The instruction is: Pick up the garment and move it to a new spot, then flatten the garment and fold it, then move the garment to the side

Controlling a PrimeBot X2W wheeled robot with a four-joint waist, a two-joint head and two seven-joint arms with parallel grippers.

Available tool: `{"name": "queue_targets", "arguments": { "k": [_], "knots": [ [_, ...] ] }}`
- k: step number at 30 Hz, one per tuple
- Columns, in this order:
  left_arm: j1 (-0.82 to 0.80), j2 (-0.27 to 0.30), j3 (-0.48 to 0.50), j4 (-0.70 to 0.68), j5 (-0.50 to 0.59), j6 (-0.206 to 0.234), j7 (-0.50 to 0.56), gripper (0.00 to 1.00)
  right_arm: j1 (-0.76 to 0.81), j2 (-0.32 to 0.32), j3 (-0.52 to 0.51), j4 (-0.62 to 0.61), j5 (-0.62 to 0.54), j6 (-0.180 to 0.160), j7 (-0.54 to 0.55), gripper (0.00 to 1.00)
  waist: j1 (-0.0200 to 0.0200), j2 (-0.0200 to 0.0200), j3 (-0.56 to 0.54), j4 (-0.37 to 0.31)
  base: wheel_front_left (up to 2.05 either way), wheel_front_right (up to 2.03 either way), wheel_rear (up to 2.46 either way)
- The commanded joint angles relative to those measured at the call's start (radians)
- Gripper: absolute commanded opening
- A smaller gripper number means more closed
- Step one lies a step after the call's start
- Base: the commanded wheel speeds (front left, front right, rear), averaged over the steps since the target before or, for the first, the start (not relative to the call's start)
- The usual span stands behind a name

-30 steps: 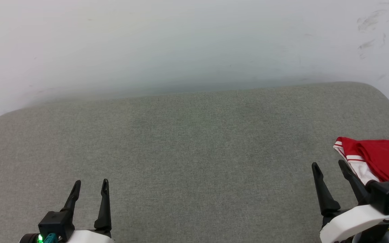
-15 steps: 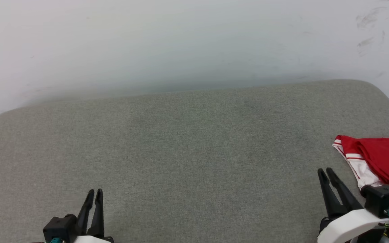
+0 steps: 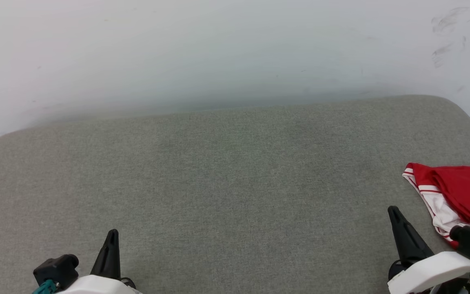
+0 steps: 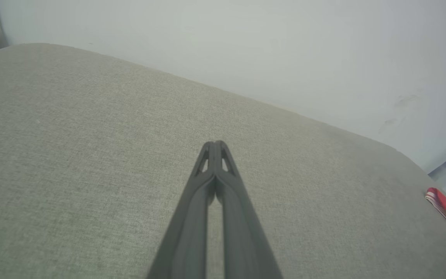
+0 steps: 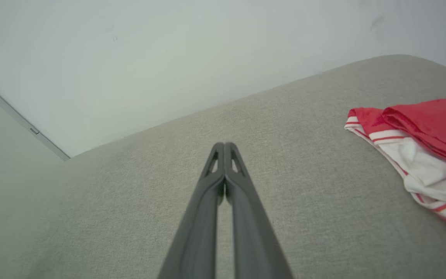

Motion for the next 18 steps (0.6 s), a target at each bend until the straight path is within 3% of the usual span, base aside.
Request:
{"name": "queue_targets", "arguments": {
  "k": [1, 18],
  "knots": [
    [-0.032, -0.001, 0.016, -0.009, -0.041, -0.009, 0.010, 0.00, -0.037, 0.002, -0.006, -0.004, 0.050, 0.000, 0.003, 0.00, 0.0000, 0.0000, 0.001, 0.001, 0.00, 0.00, 0.00],
    [-0.071, -0.036, 0.065, 0.018, -0.276, -0.053, 0.078, 0.00, -0.072, 0.005, -0.025, 0.055, 0.317, 0.000, 0.012, 0.00, 0.0000, 0.0000, 0.006, 0.007, 0.00, 0.00, 0.00]
  ]
}}
